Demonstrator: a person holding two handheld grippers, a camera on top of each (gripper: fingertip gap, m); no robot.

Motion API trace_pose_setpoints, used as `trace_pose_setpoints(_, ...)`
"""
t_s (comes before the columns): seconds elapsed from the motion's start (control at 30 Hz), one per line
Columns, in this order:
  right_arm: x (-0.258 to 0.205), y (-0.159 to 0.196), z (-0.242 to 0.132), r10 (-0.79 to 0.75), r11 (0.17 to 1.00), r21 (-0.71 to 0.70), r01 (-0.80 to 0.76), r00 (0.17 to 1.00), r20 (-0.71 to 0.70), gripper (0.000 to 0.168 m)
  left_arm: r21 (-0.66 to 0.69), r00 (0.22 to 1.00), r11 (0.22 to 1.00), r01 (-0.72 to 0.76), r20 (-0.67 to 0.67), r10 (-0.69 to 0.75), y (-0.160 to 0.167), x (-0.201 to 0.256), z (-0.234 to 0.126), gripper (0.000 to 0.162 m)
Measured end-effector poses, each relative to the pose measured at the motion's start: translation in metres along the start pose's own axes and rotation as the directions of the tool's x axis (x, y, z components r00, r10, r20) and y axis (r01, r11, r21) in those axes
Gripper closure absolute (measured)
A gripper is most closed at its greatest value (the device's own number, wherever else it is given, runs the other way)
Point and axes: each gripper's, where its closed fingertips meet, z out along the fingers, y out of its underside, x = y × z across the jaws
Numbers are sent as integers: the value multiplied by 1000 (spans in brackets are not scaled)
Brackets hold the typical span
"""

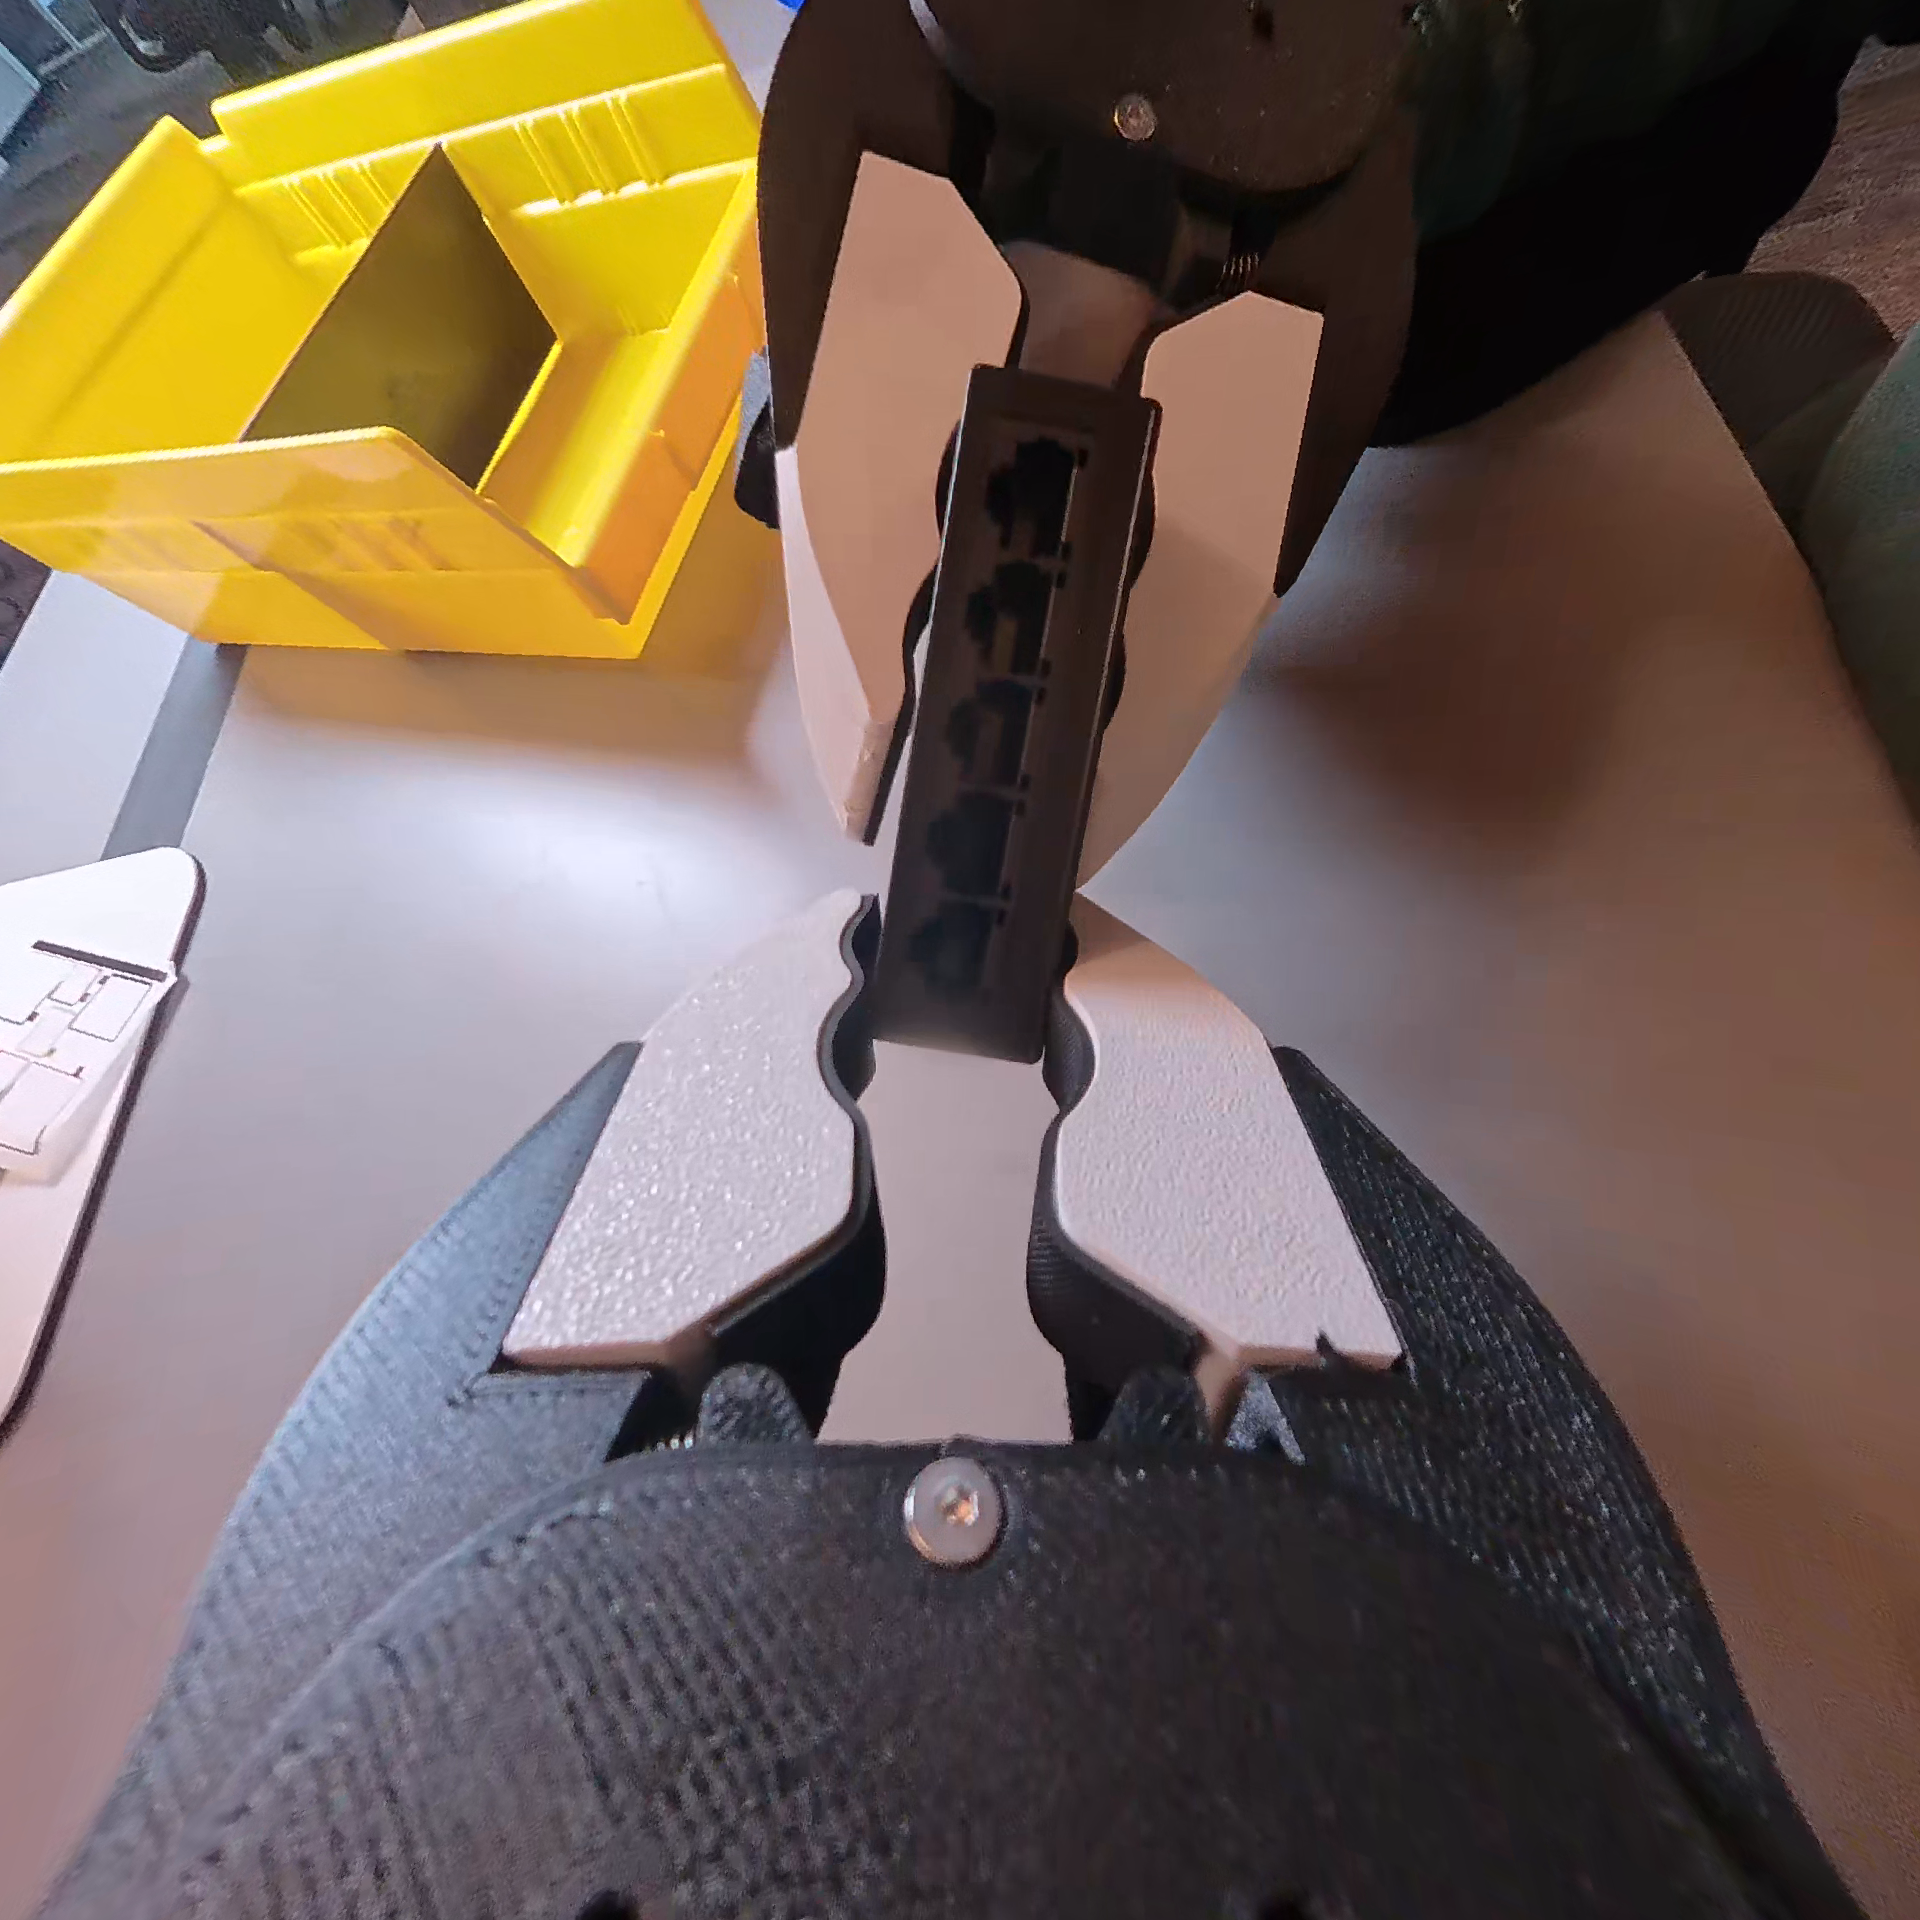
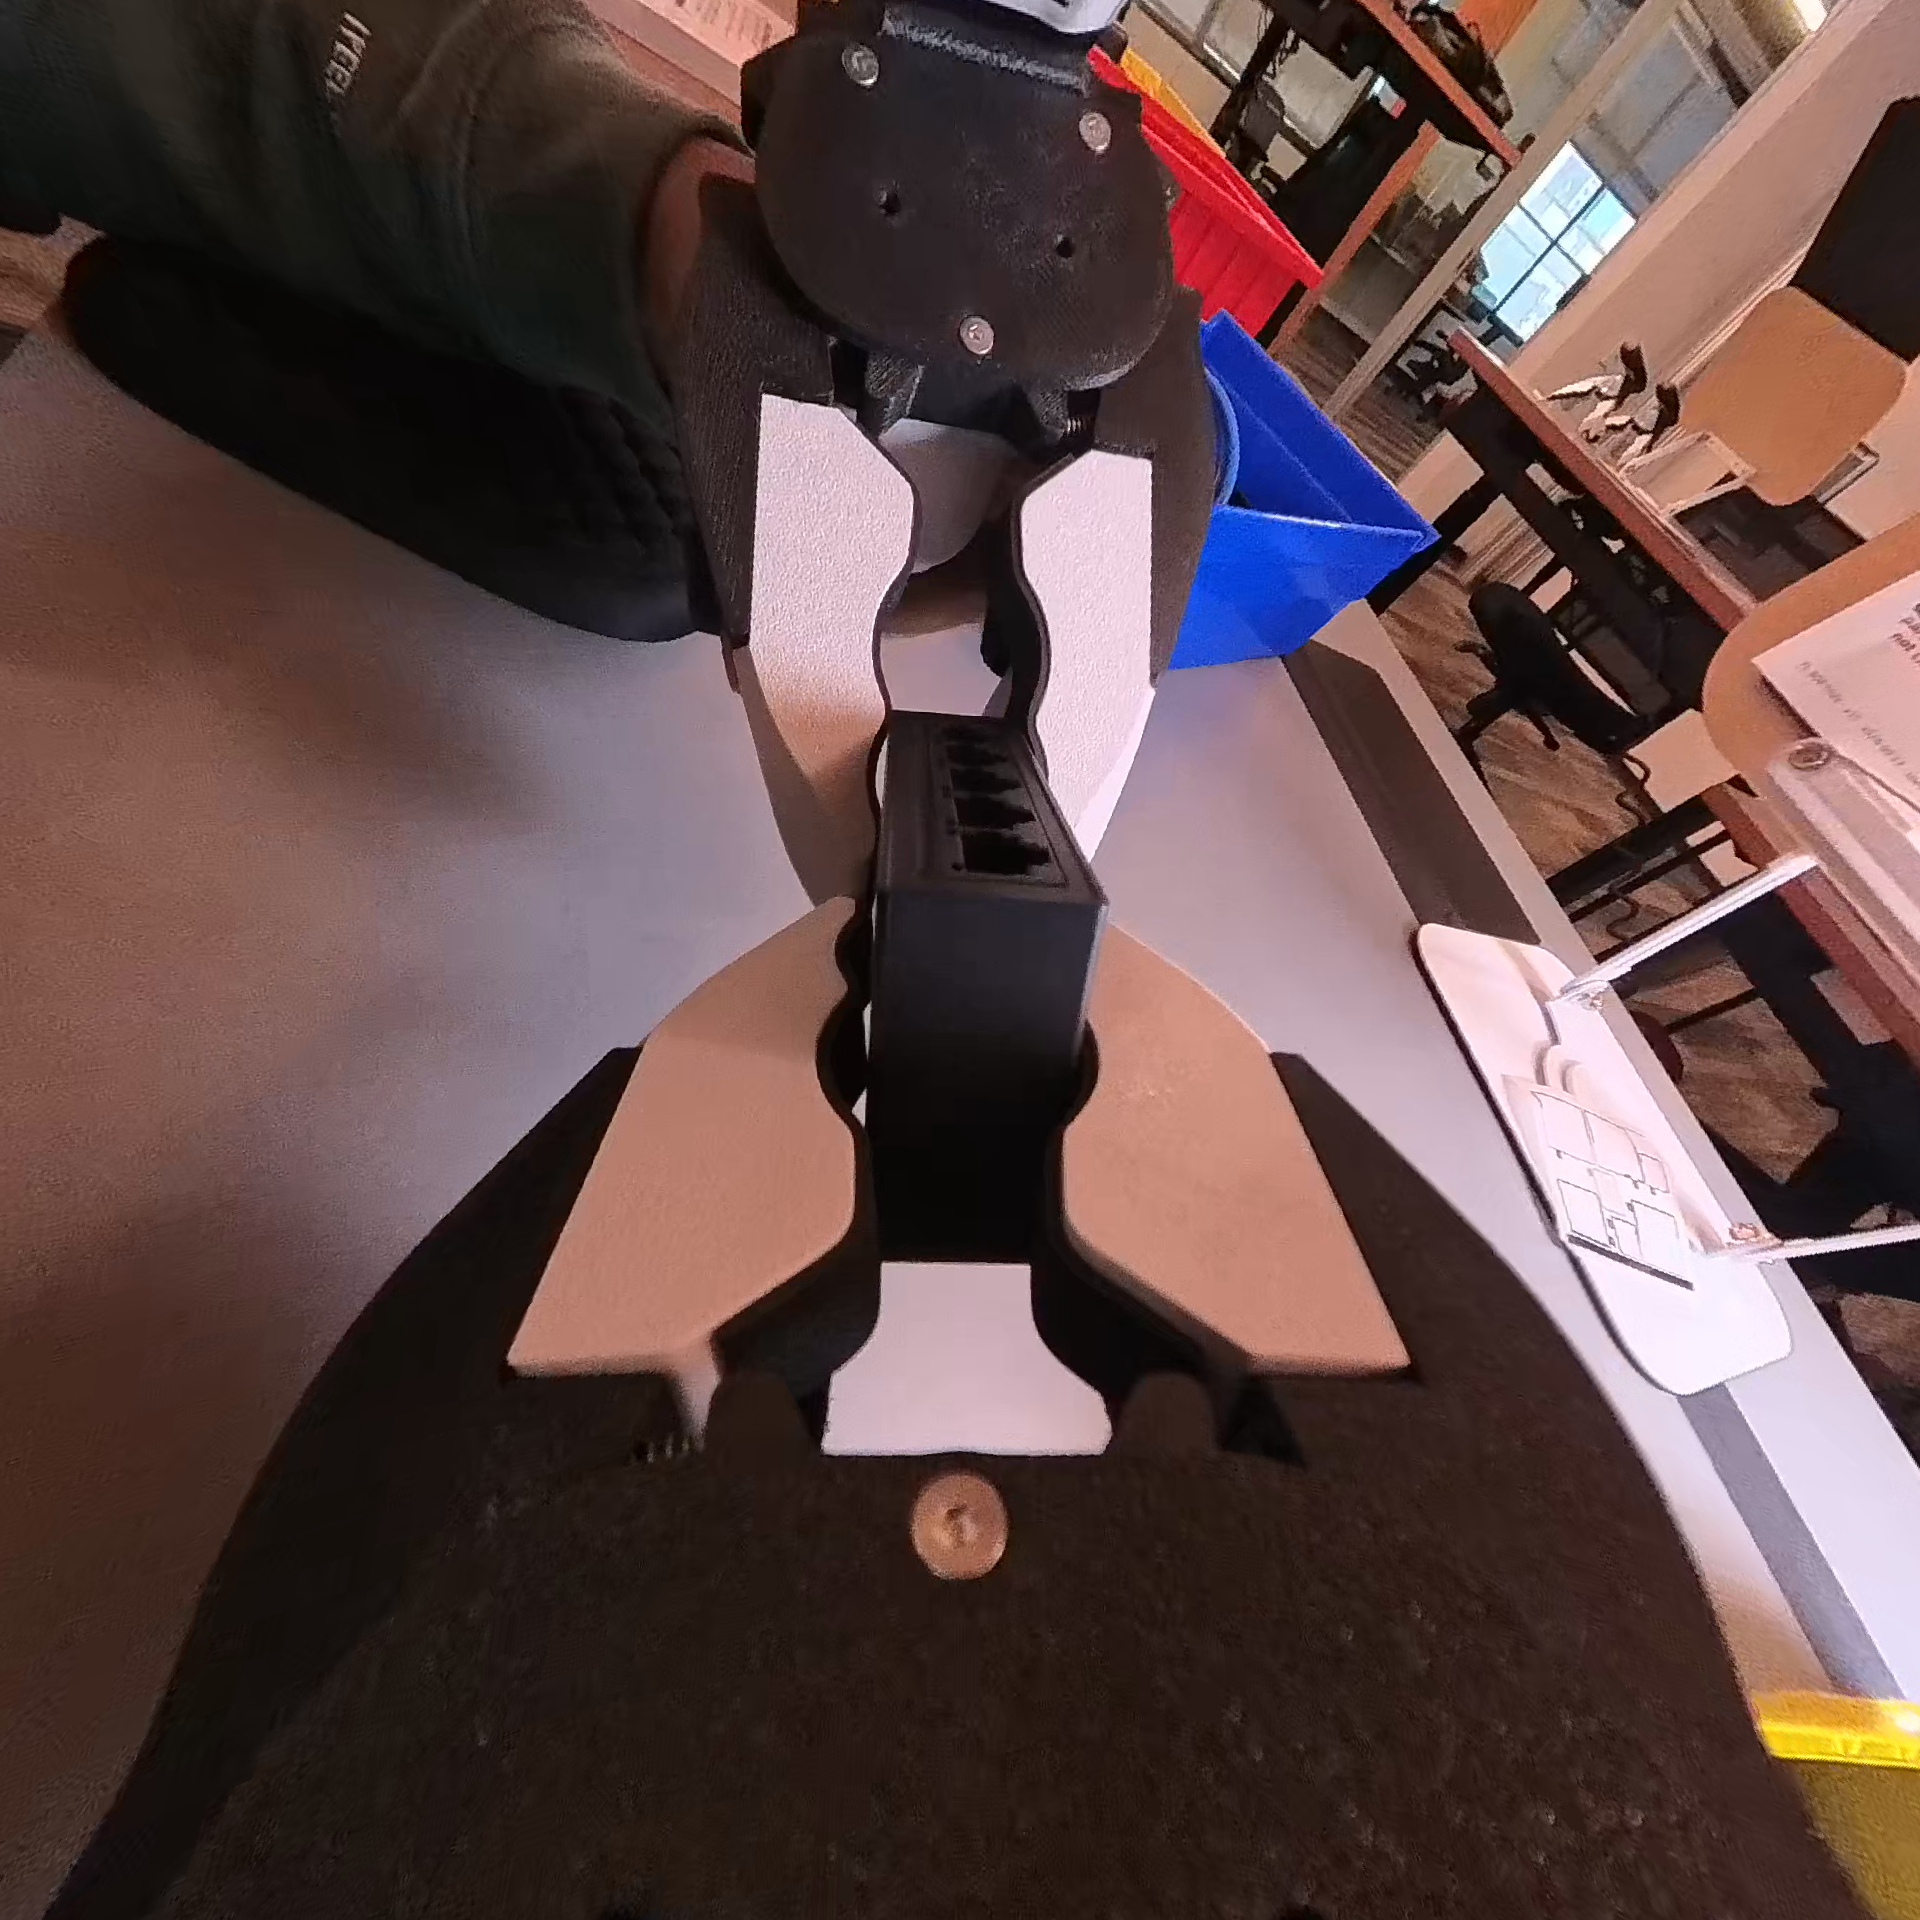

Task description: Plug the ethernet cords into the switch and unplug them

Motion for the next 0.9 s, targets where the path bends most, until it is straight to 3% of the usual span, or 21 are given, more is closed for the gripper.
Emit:
trace_pose_setpoints(0.03,-1,1,1,3,1000,-2,-3,1000,0,138,-6,1000,1000,3,-4,-3,1,0,0,133)
trace_pose_setpoints(0.47,-5,9,1,29,1000,-11,-29,999,16,139,-40,1000,999,-5,12,5,5,4,5,133)
trace_pose_setpoints(0.7,1,3,-3,-40,999,3,40,999,-28,140,39,999,999,29,15,-30,-2,0,3,130)
trace_pose_setpoints(0.8,11,3,-10,-51,999,-1,51,997,-62,139,106,995,990,98,19,-101,-8,-11,-13,124)
trace_pose_setpoints(0.9,30,2,-24,-21,1000,10,23,993,-118,139,134,972,985,110,194,-135,-6,-53,-58,122)
